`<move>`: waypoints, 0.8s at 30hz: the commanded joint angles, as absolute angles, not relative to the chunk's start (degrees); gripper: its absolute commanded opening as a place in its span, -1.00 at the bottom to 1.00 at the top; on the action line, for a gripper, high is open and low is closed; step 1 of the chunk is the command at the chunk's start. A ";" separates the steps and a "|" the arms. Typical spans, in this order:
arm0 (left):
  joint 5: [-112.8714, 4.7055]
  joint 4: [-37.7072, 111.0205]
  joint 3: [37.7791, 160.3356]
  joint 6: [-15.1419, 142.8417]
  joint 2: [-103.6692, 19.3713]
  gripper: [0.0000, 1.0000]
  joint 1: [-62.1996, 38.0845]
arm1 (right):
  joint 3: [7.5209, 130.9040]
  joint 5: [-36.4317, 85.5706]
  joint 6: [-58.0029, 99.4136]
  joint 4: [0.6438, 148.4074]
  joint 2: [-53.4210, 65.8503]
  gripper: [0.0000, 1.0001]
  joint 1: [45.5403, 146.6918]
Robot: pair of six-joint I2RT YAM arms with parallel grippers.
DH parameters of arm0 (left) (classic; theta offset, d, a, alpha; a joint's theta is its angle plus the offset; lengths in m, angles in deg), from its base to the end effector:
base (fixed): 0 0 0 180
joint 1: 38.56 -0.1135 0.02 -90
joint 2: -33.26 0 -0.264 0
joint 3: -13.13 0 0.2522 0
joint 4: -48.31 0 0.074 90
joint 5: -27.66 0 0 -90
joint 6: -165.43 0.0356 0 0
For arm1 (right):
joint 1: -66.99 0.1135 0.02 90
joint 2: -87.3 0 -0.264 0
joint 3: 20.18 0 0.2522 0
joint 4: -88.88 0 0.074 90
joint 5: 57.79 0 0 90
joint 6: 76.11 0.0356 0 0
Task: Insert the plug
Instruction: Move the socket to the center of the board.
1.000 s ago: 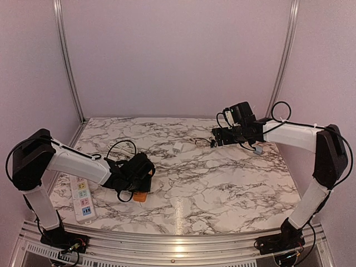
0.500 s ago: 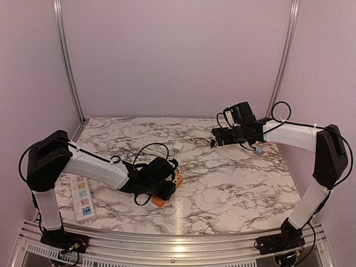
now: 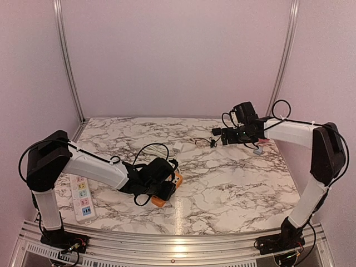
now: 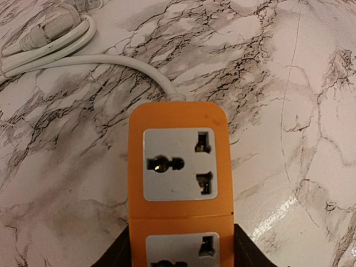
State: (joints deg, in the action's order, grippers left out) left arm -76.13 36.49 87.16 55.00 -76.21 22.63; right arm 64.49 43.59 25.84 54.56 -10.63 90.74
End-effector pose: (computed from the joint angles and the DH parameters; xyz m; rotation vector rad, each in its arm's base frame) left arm 0.1940 -0.3351 0.1364 0.7288 2.2878 -0.3938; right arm 0.3464 0.1447 0.2367 -0.1530 2.3758 0.0574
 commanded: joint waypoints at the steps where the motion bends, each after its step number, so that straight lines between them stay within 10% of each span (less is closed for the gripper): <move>1: -76.33 29.46 85.73 55.80 -76.81 0.04 23.14 | 68.48 42.43 26.34 53.89 -12.56 0.83 86.70; 22: -77.12 29.60 83.36 53.02 -71.25 0.68 23.14 | 92.18 45.66 24.42 48.94 -33.89 0.82 80.48; 24: -77.27 29.79 82.57 52.61 -70.03 0.97 23.14 | 95.34 43.97 24.31 48.87 -37.33 0.82 80.52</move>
State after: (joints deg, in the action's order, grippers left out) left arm -76.91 32.38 84.30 54.22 -73.50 22.96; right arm 89.21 44.09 24.50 50.56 -32.43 80.68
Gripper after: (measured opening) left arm 0.912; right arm 0.912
